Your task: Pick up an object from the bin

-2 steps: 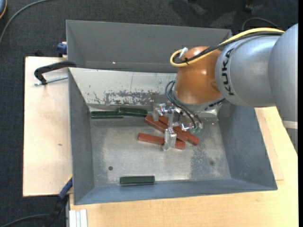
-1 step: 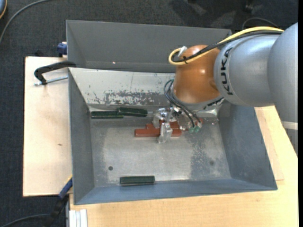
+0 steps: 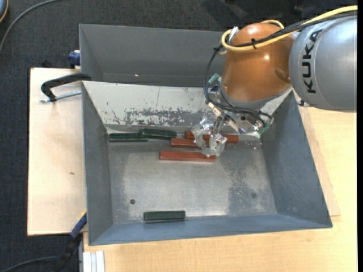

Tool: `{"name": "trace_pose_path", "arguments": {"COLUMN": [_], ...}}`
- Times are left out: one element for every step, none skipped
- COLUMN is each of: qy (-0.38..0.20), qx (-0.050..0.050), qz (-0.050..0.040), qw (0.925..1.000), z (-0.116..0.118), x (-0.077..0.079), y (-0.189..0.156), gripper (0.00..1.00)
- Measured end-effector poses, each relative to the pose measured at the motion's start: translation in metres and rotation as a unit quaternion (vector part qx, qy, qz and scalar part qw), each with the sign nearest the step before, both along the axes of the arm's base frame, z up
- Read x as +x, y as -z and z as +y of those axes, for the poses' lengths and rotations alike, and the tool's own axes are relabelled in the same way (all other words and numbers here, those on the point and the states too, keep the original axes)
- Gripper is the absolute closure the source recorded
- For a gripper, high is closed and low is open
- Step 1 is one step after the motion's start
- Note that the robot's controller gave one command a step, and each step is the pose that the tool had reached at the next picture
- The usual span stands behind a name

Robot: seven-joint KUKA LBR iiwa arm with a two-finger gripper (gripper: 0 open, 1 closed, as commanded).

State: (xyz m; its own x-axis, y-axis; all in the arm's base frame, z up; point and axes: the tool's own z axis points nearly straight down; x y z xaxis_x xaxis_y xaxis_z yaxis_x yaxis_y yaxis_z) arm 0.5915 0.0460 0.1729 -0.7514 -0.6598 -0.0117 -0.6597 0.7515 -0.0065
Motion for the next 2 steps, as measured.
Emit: {"name": "trace_pose_path", "arguments": {"qy": [0.000, 0.010], "qx": [0.000, 0.001], "qz": [0.0033, 0.0077], "qw": [1.0000, 0.9999], "z": [0.000, 0.032], "x": [-0.001, -0.005], "y": [0.003, 0.106], "gripper": [0.00, 0.00]}}
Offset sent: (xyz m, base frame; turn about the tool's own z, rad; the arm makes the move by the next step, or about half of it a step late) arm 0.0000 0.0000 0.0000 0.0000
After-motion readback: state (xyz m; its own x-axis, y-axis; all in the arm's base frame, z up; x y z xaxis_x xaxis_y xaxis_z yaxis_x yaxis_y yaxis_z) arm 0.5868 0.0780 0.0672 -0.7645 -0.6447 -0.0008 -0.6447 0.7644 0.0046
